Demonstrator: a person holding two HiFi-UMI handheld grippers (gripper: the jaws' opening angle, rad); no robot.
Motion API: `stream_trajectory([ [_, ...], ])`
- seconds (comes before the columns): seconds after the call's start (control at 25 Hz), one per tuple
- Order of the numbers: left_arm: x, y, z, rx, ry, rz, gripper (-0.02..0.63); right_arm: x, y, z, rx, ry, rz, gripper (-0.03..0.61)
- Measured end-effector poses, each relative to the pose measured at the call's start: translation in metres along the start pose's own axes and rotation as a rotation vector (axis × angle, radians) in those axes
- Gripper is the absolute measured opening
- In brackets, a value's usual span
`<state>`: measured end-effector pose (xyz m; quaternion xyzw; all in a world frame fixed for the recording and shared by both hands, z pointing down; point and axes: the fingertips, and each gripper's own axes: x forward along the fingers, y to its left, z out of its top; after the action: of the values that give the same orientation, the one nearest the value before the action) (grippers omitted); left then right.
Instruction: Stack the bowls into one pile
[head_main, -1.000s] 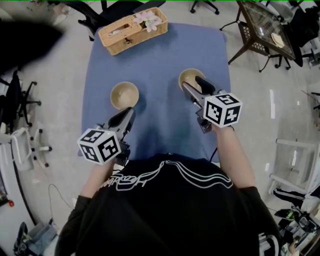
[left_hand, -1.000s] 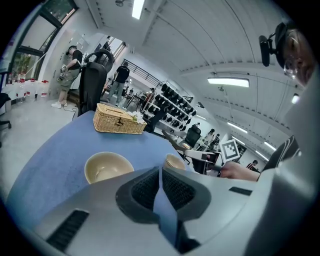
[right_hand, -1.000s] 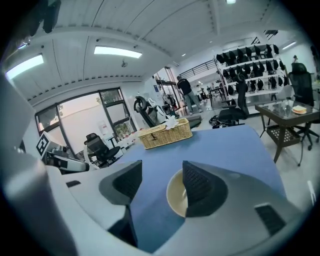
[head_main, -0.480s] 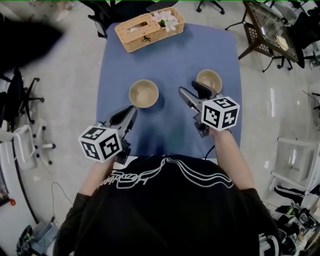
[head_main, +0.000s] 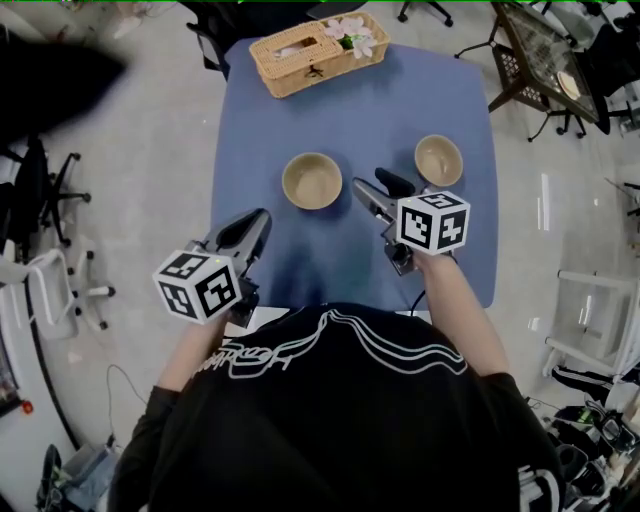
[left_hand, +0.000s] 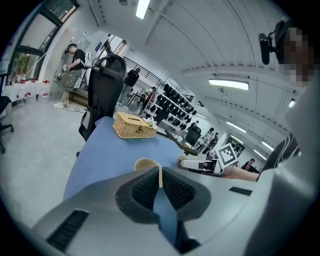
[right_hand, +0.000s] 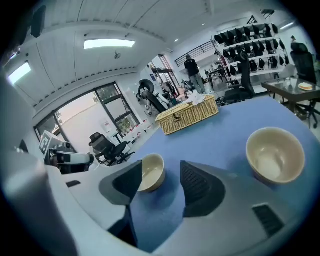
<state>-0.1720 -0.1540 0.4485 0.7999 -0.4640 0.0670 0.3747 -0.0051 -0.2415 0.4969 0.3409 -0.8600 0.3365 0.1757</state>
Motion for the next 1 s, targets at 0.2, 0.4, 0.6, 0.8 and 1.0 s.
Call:
stream_trajectory([
  [0.2,-0.015,0.017,0.002,0.003,-0.01,0.002,0.038,0.022,0.008,-0.018,0.055,0.039,-0.003,0.252],
  [0.4,-0.023,0.031,0.004,0.011,-0.017,-0.001,0.038,0.043,0.007,-0.033,0.093,0.061,-0.025,0.241],
  [0.6,-0.028,0.045,0.006,0.015,-0.014,0.002,0.038,0.059,0.01,-0.039,0.172,0.057,-0.03,0.215],
  [0.8,-0.029,0.056,0.007,0.017,-0.009,0.004,0.038,0.072,0.01,-0.043,0.235,0.047,-0.035,0.186],
  [1.0,-0.028,0.063,0.009,0.02,-0.004,0.001,0.038,0.077,0.007,-0.043,0.289,0.028,-0.049,0.133],
])
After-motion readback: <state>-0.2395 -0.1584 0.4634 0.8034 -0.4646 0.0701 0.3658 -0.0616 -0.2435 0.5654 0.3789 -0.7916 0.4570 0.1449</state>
